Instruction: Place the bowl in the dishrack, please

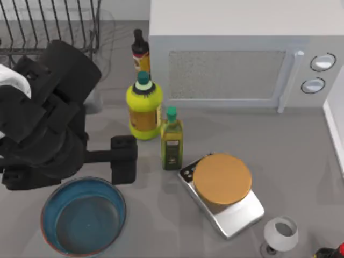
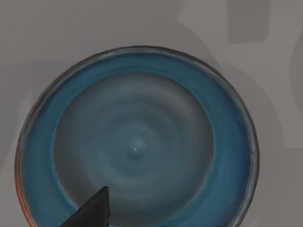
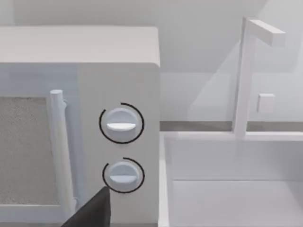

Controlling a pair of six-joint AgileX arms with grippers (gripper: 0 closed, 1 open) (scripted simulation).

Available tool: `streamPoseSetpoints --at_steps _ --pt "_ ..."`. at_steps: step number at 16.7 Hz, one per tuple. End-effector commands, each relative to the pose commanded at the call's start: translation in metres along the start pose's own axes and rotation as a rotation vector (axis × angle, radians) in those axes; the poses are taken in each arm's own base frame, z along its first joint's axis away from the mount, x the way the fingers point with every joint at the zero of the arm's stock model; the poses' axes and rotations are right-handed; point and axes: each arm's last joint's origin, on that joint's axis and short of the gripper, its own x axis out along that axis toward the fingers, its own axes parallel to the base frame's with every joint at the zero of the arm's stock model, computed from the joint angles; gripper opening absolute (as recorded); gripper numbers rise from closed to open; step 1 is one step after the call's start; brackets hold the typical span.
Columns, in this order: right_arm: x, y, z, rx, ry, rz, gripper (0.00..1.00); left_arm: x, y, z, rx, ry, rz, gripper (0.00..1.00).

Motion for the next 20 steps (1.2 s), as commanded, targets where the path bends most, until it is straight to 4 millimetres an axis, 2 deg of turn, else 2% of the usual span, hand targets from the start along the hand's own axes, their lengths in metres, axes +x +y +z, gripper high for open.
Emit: streamPoseSetpoints --at_steps 4,7,14,16,20 --pt "0.000 0.000 0.000 0.000 0.000 0.000 1.00 0.018 -0.043 0.014 -0.003 0.185 0.109 1.00" --pt "0.000 0.000 0.000 0.000 0.000 0.000 1.00 0.025 -0.060 0.017 -0.003 0.238 0.151 1.00" --pt "0.000 0.000 0.000 0.000 0.000 0.000 1.00 0.030 -0.060 0.017 -0.004 0.243 0.155 1.00" --pt "0.000 0.000 0.000 0.000 0.000 0.000 1.00 0.045 -0.058 0.014 -0.002 0.246 0.157 1.00" --pt "0.000 0.000 0.000 0.000 0.000 0.000 1.00 0.092 -0.054 0.005 -0.003 0.234 0.147 1.00"
